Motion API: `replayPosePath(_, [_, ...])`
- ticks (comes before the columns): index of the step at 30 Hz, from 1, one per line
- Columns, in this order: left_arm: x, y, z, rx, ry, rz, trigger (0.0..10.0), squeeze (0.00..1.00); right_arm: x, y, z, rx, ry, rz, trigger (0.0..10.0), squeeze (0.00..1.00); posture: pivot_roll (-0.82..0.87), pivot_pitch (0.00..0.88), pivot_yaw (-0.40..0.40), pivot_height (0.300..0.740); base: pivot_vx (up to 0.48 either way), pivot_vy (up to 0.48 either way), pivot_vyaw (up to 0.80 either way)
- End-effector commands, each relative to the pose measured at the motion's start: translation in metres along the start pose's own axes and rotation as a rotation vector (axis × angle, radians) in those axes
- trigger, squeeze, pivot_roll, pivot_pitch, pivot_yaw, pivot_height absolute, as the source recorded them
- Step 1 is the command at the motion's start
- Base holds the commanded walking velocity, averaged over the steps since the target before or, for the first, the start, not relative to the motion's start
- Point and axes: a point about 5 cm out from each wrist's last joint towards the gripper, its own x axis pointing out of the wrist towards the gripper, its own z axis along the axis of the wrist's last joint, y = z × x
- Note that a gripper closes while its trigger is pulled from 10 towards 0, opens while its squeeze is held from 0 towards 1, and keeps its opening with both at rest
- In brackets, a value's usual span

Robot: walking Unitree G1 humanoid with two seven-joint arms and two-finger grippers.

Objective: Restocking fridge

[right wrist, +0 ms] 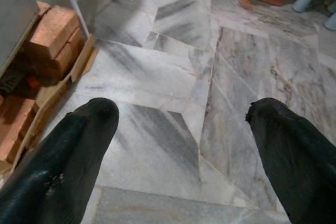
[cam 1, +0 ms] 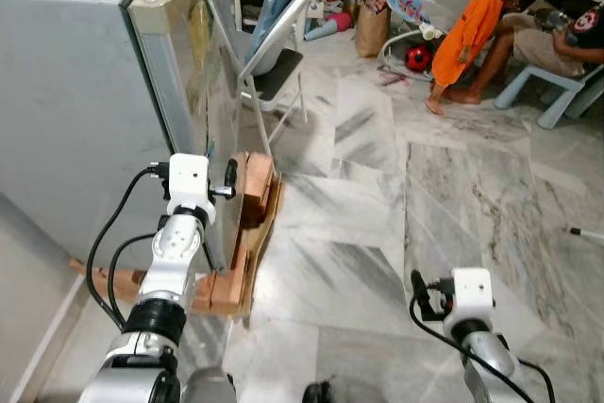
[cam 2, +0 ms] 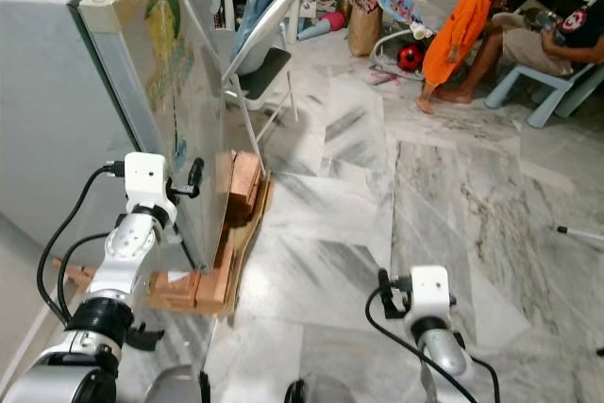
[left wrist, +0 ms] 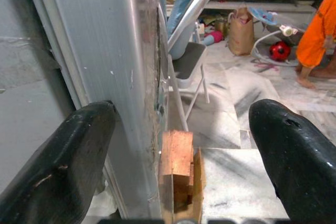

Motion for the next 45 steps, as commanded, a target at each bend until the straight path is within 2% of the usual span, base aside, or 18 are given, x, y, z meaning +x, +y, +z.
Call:
replayPosePath(1, [0.006, -0.008, 0.002, 0.028, 0.014, -0.016, 10.0, 0.0, 0.003, -0.006, 0.0, 0.002, -0.001, -0.015, 10.0, 0.0, -0.05, 0.02, -0.086, 0.74, 0.0, 0.0, 0.0])
replayPosePath(4, [0.008, -0.007, 0.003, 0.019, 0.024, -0.001, 10.0, 0.0, 0.005, -0.008, -0.002, 0.004, 0.01, -0.018, 10.0, 0.0, -0.05, 0.019, -0.082, 0.74, 0.0, 0.0, 0.0])
replayPosePath(6, [0.009, 0.001, -0.001, 0.018, 0.063, 0.043, 10.0, 0.0, 0.005, -0.011, -0.006, 0.008, 0.036, -0.027, 10.0, 0.0, -0.05, 0.018, -0.082, 0.74, 0.0, 0.0, 0.0])
replayPosePath(10, [0.007, 0.006, -0.006, 0.043, 0.091, 0.073, 10.0, 0.0, 0.005, -0.007, -0.003, 0.005, 0.012, -0.018, 10.0, 0.0, -0.05, 0.019, -0.079, 0.74, 0.0, 0.0, 0.0])
replayPosePath(18, [0.004, 0.015, -0.01, 0.027, 0.102, 0.13, 10.0, 0.0, 0.004, -0.005, -0.006, 0.007, 0.001, -0.008, 10.0, 0.0, -0.05, 0.025, -0.08, 0.74, 0.0, 0.0, 0.0])
replayPosePath(21, [0.004, 0.018, -0.012, 0.047, 0.112, 0.151, 10.0, 0.0, 0.004, -0.004, -0.006, 0.007, -0.009, 0.017, 10.0, 0.0, -0.05, 0.028, -0.081, 0.74, 0.0, 0.0, 0.0])
replayPosePath(23, [0.006, 0.015, -0.011, 0.019, 0.104, 0.133, 10.0, 0.0, 0.004, 0.0, -0.003, 0.018, -0.043, 0.064, 10.0, 0.0, -0.05, 0.029, -0.081, 0.74, 0.0, 0.0, 0.0])
replayPosePath(25, [0.009, 0.008, -0.006, 0.006, 0.079, 0.094, 10.0, 0.0, 0.006, 0.006, 0.005, 0.017, -0.115, 0.132, 10.0, 0.0, -0.05, 0.03, -0.08, 0.74, 0.0, 0.0, 0.0])
replayPosePath(26, [0.009, 0.008, -0.006, 0.006, 0.079, 0.094, 10.0, 0.0, 0.006, 0.006, 0.005, 0.017, -0.115, 0.132, 10.0, 0.0, -0.05, 0.03, -0.08, 0.74, 0.0, 0.0, 0.0])
replayPosePath(27, [0.011, 0.002, -0.002, 0.007, 0.058, 0.059, 10.0, 0.0, 0.008, 0.014, 0.015, 0.001, -0.179, 0.19, 10.0, 0.0, -0.05, 0.03, -0.08, 0.74, 0.0, 0.0, 0.0])
replayPosePath(31, [0.016, -0.01, 0.006, 0.024, 0.022, 0.0, 10.0, 0.0, 0.016, 0.034, 0.041, -0.03, -0.307, 0.287, 10.0, 0.0, -0.05, 0.028, -0.081, 0.74, 0.0, 0.0, 0.0])
replayPosePath(34, [0.02, -0.018, 0.013, 0.032, 0.002, -0.021, 10.0, 0.0, 0.015, 0.043, 0.047, -0.064, -0.338, 0.337, 10.0, 0.0, -0.05, 0.025, -0.085, 0.74, 0.0, 0.0, 0.0])
replayPosePath(38, [0.023, -0.019, 0.014, 0.034, 0.005, -0.024, 10.0, 0.0, 0.005, 0.05, 0.064, -0.081, -0.406, 0.383, 10.0, 0.0, -0.05, 0.021, -0.083, 0.74, 0.0, 0.0, 0.0])
replayPosePath(41, [0.024, -0.022, 0.015, 0.02, 0.014, -0.044, 10.0, 0.0, 0.001, 0.053, 0.064, -0.077, -0.393, 0.407, 10.0, 0.0, -0.05, 0.02, -0.083, 0.74, 0.0, 0.0, 0.0])
replayPosePath(43, [0.028, -0.041, 0.025, 0.027, -0.013, -0.146, 10.0, 0.0, -0.005, 0.055, 0.056, -0.084, -0.353, 0.439, 10.0, 0.0, -0.05, 0.016, -0.083, 0.74, 0.0, 0.0, 0.0])
replayPosePath(45, [0.03, -0.07, 0.04, 0.034, -0.064, -0.277, 10.0, 0.0, -0.01, 0.055, 0.052, -0.087, -0.336, 0.439, 10.0, 0.0, -0.04, 0.014, -0.084, 0.74, 0.0, 0.0, 0.0])
